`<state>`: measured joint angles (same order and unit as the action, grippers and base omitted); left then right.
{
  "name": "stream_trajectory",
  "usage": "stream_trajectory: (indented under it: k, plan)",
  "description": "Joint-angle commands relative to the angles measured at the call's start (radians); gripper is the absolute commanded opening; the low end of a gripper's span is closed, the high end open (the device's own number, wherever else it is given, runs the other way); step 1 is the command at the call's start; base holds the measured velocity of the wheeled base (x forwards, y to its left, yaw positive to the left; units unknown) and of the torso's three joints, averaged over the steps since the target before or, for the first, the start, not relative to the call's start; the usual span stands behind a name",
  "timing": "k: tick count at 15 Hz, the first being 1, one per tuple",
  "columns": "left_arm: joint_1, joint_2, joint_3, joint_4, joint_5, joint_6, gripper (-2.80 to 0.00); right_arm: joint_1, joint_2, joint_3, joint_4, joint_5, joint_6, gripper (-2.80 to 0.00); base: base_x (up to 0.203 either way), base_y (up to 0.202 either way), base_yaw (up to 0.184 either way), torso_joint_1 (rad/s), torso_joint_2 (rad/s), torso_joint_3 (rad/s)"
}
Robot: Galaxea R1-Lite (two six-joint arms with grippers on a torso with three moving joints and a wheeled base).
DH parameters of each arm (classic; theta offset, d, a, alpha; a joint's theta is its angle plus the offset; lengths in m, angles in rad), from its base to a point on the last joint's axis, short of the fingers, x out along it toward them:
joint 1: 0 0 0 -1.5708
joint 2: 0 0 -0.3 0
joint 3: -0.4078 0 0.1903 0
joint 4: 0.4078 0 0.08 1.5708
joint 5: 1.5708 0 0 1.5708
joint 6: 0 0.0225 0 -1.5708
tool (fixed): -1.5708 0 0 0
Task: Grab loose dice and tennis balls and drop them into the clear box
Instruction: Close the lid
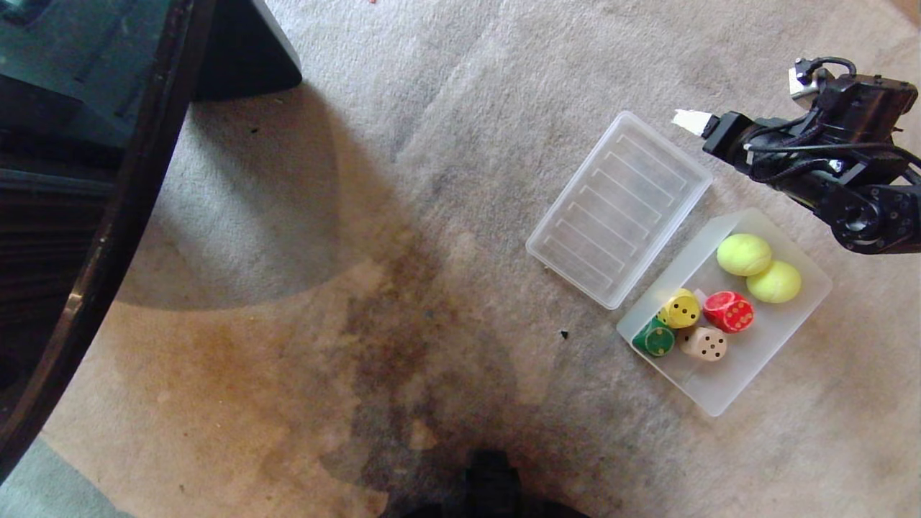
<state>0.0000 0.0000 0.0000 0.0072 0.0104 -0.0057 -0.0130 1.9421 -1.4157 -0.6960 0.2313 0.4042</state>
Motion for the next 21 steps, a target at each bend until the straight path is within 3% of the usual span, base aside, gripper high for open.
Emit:
stream_trajectory:
  k: [1, 10, 11, 13, 16, 17, 18, 21]
  plan:
    - [0.0, 0.0, 0.002, 0.0, 0.0, 0.0, -2.8, 0.01, -0.028, 0.006, 0.069, 0.011, 0.027, 0.0, 0.0, 0.0, 0.0, 0.0, 0.0, 0.0]
    - [0.0, 0.0, 0.002, 0.0, 0.0, 0.0, -2.8, 0.01, -0.028, 0.006, 0.069, 0.011, 0.027, 0.0, 0.0, 0.0, 0.0, 0.0, 0.0, 0.0]
    - [0.0, 0.0, 0.002, 0.0, 0.0, 0.0, -2.8, 0.013, -0.029, 0.01, 0.09, 0.021, 0.028, 0.0, 0.0, 0.0, 0.0, 0.0, 0.0, 0.0]
    - [0.0, 0.0, 0.002, 0.0, 0.0, 0.0, -2.8, 0.022, -0.035, 0.023, 0.256, 0.055, 0.032, 0.0, 0.0, 0.0, 0.0, 0.0, 0.0, 0.0]
    - [0.0, 0.0, 0.002, 0.0, 0.0, 0.0, -2.8, 0.024, -0.035, 0.024, 0.26, 0.059, 0.033, 0.0, 0.0, 0.0, 0.0, 0.0, 0.0, 0.0]
    - [0.0, 0.0, 0.002, 0.0, 0.0, 0.0, -2.8, 0.03, -0.032, 0.032, 0.261, 0.058, 0.015, 0.0, 0.0, 0.0, 0.0, 0.0, 0.0, 0.0]
    - [0.0, 0.0, 0.002, 0.0, 0.0, 0.0, -2.8, 0.043, -0.028, 0.05, 0.263, 0.056, -0.06, 0.0, 0.0, 0.0, 0.0, 0.0, 0.0, 0.0]
    - [0.0, 0.0, 0.002, 0.0, 0.0, 0.0, -2.8, 0.05, -0.025, 0.058, 0.263, 0.056, -0.079, 0.0, 0.0, 0.0, 0.0, 0.0, 0.0, 0.0]
